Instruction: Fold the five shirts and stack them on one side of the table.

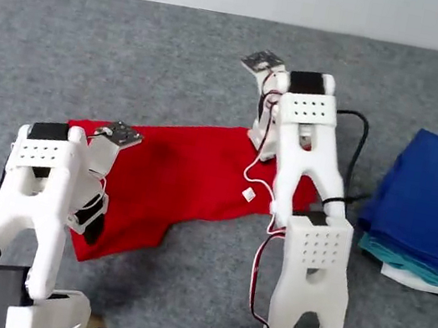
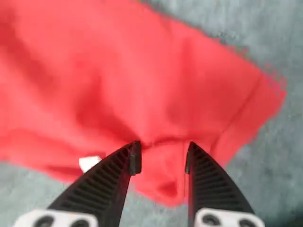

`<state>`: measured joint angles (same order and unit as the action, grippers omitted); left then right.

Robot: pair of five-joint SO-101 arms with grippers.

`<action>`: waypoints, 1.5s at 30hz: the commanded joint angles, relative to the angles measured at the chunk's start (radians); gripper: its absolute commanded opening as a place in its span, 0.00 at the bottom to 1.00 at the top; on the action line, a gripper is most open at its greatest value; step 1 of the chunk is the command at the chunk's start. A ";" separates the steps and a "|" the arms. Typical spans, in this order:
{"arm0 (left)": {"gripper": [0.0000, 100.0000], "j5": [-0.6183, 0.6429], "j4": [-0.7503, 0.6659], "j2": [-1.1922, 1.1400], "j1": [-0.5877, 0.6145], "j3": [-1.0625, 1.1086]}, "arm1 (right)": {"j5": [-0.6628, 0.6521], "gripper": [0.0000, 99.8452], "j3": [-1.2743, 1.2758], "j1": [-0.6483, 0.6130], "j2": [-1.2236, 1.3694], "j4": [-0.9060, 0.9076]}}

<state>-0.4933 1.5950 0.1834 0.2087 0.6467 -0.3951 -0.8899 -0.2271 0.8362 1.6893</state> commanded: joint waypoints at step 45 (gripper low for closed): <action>0.01 0.276 -0.014 0.037 0.064 -0.104 | -0.038 0.18 0.566 0.183 -0.323 -0.446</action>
<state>-0.2248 1.5934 0.1895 0.2302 0.5746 -0.5071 -0.3222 -0.0476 0.5125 1.2950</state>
